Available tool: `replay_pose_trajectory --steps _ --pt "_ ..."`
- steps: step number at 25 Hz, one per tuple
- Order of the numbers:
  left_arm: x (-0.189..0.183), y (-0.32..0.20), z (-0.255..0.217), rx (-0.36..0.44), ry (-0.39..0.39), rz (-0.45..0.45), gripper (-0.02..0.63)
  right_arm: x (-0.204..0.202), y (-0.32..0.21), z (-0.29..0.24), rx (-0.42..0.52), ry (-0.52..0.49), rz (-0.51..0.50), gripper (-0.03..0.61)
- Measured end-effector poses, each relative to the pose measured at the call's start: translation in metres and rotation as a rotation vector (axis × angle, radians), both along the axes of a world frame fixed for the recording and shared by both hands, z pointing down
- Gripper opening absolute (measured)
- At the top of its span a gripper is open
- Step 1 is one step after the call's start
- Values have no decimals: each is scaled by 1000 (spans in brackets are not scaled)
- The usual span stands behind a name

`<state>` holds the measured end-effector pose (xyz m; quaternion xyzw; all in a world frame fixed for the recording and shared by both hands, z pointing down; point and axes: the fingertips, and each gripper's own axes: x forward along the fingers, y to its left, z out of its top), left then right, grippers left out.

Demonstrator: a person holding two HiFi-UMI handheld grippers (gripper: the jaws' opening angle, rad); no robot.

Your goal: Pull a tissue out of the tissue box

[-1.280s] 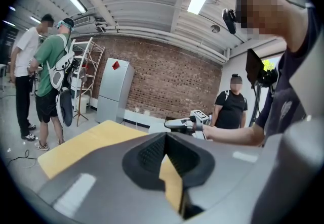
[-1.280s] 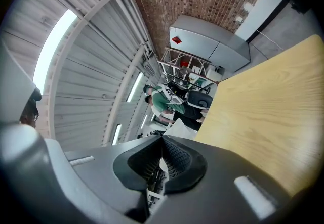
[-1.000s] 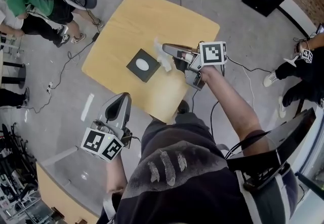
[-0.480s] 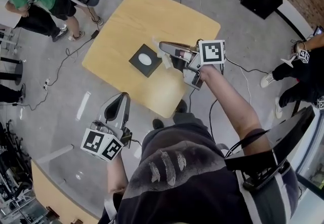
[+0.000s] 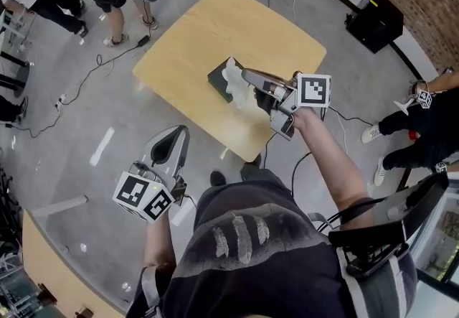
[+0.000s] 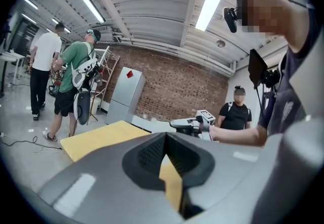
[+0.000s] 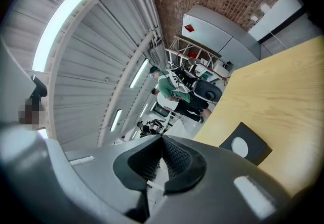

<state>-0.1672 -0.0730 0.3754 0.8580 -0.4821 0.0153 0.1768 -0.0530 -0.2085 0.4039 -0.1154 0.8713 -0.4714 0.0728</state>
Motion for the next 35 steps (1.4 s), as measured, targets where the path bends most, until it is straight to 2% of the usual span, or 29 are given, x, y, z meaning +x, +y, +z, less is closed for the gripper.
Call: replay_pose_trajectory --steps 12,21,30,35 --pt "-26 17 -10 32 25 40 2 -29 41 -14 99 93 4 -2" --pt "-29 59 7 21 25 103 2 -39 97 -4 179 171 18 -1" --pt "-28 34 9 -7 20 131 2 -32 96 -19 250 198 77 -2" --pt "-26 36 3 3 4 114 2 -28 97 -38 332 187 105 -2"
